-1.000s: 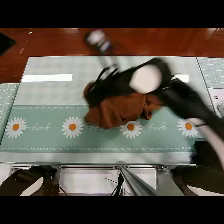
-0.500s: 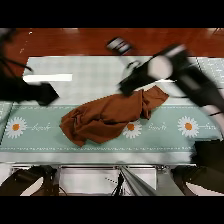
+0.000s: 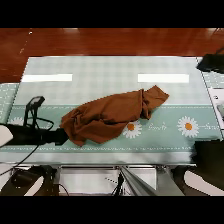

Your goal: Fold the shirts.

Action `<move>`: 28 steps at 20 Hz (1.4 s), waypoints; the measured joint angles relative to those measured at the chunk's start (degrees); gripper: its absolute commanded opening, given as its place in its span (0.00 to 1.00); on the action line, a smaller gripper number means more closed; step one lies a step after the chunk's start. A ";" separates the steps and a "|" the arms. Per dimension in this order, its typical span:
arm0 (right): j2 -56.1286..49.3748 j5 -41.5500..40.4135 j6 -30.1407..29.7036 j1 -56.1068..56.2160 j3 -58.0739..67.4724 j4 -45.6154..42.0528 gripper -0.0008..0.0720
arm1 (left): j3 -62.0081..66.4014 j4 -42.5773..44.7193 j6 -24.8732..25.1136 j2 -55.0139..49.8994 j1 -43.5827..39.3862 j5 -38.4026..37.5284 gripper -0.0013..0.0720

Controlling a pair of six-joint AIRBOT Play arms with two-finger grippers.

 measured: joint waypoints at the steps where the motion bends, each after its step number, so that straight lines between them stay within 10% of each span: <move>1: 0.11 -0.87 -0.42 -2.45 -1.14 2.23 0.69 | -2.45 -0.74 -0.37 1.14 0.76 1.33 0.96; 12: 0.26 -4.28 -4.22 -7.48 -15.78 9.31 0.69 | -13.68 -8.26 1.55 -9.14 3.02 20.96 0.75; 14: 0.26 -4.39 -4.55 -7.41 -16.59 9.99 0.69 | -13.86 -9.14 3.13 -13.86 3.06 24.39 0.18; 15: 0.26 -4.42 -4.63 -7.41 -16.83 10.32 0.69 | -13.86 -9.97 3.58 -15.91 3.08 25.94 0.04; 28: -8.09 -4.39 -5.49 -7.41 -17.49 16.74 0.79 | -12.98 -17.44 6.45 -23.63 3.45 27.04 0.04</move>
